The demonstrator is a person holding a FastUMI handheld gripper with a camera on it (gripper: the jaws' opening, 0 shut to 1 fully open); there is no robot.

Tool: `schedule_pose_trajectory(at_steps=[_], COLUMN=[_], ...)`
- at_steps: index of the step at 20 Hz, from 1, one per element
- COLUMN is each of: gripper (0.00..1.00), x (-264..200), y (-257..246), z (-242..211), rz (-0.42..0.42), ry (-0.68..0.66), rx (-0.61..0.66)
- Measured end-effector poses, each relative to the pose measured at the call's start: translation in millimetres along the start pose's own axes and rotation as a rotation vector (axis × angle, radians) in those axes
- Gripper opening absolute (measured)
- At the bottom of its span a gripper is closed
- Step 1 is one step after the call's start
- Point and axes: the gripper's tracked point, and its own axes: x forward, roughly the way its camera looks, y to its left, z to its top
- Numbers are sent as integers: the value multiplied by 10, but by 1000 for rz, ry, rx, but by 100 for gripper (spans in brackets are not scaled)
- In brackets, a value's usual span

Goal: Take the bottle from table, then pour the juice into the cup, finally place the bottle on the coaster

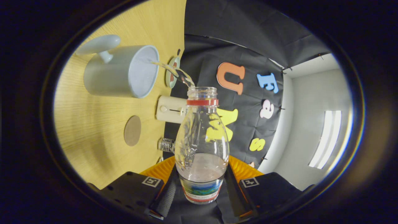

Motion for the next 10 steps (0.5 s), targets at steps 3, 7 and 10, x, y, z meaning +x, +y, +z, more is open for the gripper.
schedule_pose_trajectory(at_steps=[3, 7, 10], gripper=[79, 79, 79], x=[-20, -24, -28], y=[8, 13, 4], z=[27, 4, 20], rz=[-3, -3, -2], ry=[-8, 4, -5], rx=[-6, -19, -39])
